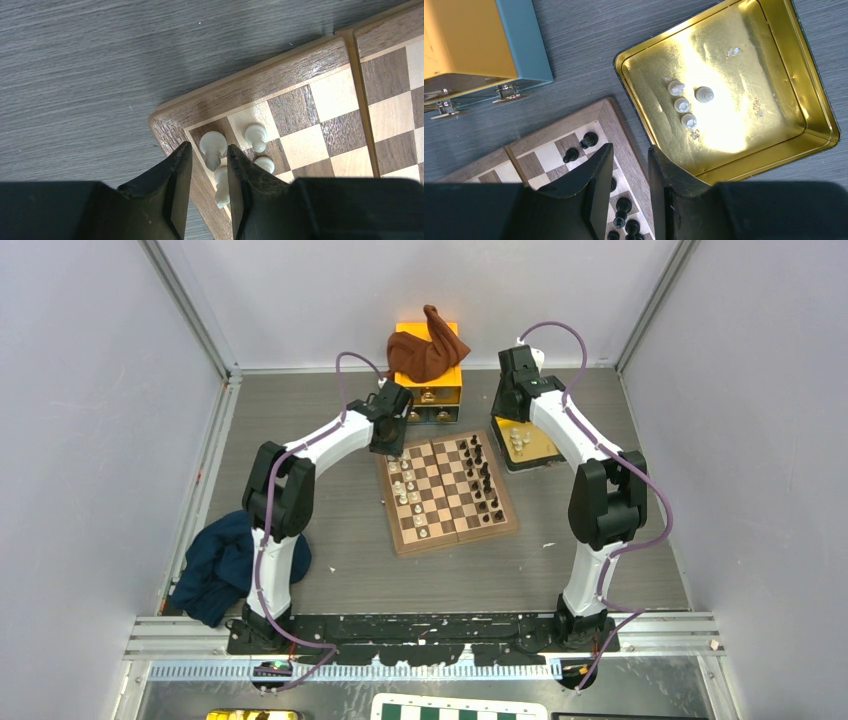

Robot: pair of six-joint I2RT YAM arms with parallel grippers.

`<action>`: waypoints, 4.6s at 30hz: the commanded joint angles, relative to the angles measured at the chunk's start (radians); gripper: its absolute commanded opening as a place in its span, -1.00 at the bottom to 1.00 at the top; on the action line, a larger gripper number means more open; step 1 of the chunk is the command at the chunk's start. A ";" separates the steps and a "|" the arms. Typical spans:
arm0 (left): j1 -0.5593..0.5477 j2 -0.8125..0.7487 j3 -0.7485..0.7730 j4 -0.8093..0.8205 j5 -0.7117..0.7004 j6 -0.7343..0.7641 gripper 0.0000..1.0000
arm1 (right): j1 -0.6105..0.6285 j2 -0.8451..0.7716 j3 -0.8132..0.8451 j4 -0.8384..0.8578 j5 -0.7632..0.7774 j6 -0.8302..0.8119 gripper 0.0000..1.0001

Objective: Set up the chess pieces on the board
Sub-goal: Place the chess piece on the chessboard, then pick up the chess piece from the chessboard.

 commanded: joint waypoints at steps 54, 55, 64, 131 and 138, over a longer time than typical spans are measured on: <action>0.004 -0.452 -0.119 0.011 -0.064 -0.002 0.45 | -0.170 0.152 0.067 -0.023 0.009 0.016 -0.15; 0.004 -0.454 -0.120 0.010 -0.064 -0.002 0.45 | -0.172 0.155 0.067 -0.022 0.008 0.016 -0.15; 0.004 -0.464 -0.132 0.012 -0.063 -0.005 0.45 | -0.175 0.177 0.063 -0.008 -0.006 0.019 -0.16; 0.004 -0.251 -0.110 0.015 -0.032 0.010 0.07 | -0.191 0.262 0.102 0.020 -0.046 0.040 -0.61; 0.004 -0.183 -0.076 0.025 -0.026 0.005 0.02 | -0.191 0.258 0.099 0.014 -0.045 0.033 -0.61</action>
